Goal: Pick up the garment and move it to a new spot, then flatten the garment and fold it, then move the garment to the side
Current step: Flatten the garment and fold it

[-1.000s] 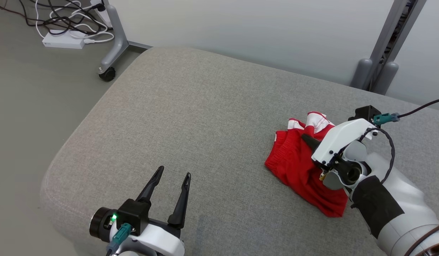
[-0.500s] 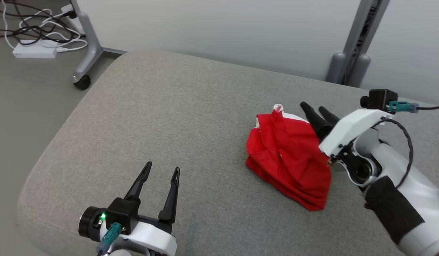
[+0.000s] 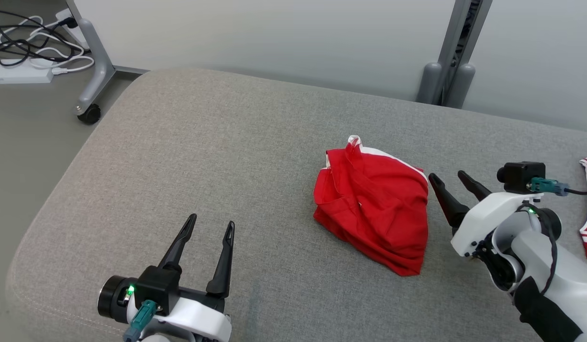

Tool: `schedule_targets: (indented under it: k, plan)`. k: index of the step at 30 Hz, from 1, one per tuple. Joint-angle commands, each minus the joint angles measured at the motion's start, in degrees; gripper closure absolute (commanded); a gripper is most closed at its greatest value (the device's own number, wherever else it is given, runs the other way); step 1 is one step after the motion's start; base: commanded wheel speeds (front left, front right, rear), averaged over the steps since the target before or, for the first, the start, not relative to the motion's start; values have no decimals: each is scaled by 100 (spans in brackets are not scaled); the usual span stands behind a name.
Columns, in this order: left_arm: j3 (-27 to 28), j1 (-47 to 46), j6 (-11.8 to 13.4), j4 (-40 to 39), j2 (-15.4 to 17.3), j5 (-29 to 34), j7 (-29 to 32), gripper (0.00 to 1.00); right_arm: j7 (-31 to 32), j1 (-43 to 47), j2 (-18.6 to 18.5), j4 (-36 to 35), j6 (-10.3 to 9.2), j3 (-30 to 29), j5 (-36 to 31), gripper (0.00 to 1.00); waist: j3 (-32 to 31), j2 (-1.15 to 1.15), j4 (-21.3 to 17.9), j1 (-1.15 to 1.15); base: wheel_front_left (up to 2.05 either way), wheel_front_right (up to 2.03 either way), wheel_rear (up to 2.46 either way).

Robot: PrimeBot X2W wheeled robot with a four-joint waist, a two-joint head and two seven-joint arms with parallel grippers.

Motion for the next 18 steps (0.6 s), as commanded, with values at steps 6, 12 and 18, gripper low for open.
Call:
schedule_targets:
  k: [6, 12, 18]
  plan:
    - [-77, -123, -26, -45, 24, -24, -24, 0, -263, -151, 234, 473, 0, 221, -231, 100, 130, 0, 78, 0, 0, 0, 0]
    - [-84, -144, -20, -27, 22, -10, -24, 0, -343, -86, 352, 820, 0, 380, -525, 100, 185, 0, 177, 0, 0, 0, 0]
    - [-69, -183, -64, -46, 22, 28, -24, 0, -350, -16, 499, 856, 0, 243, -790, 100, 239, 0, 261, 0, 0, 0, 0]
